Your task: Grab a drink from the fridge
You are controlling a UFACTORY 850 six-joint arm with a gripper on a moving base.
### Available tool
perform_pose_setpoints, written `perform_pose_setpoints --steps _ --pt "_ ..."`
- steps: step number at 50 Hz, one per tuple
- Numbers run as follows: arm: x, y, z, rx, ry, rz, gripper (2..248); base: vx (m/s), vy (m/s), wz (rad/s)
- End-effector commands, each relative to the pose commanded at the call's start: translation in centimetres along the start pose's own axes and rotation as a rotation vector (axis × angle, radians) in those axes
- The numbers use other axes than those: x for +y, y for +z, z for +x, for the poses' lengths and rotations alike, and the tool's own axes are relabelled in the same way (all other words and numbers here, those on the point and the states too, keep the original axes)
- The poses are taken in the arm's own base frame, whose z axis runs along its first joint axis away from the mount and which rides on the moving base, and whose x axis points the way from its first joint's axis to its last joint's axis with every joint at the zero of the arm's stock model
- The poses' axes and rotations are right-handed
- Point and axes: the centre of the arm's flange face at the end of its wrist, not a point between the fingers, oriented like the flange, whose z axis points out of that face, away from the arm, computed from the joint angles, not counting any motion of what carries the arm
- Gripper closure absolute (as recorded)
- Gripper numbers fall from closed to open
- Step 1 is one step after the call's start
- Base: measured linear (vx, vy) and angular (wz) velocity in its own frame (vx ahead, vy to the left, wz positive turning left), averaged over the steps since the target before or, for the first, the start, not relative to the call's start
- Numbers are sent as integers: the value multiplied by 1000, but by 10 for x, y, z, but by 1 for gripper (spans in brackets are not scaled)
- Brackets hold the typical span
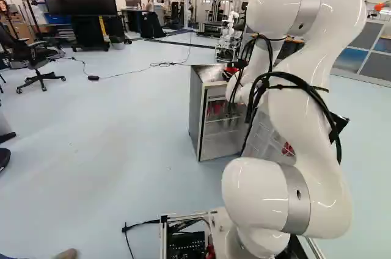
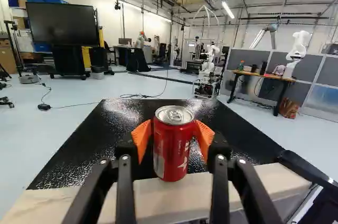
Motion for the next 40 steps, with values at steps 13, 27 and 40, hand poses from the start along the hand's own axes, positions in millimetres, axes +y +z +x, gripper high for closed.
perform_pose_setpoints --steps 13,27,40 --pt "0 0 0 0 0 0 39 0 0 0" --pt "-1 -7 2 -5 1 -1 3 0 0 0" --pt "-4 -32 17 -5 1 -6 3 0 0 0"
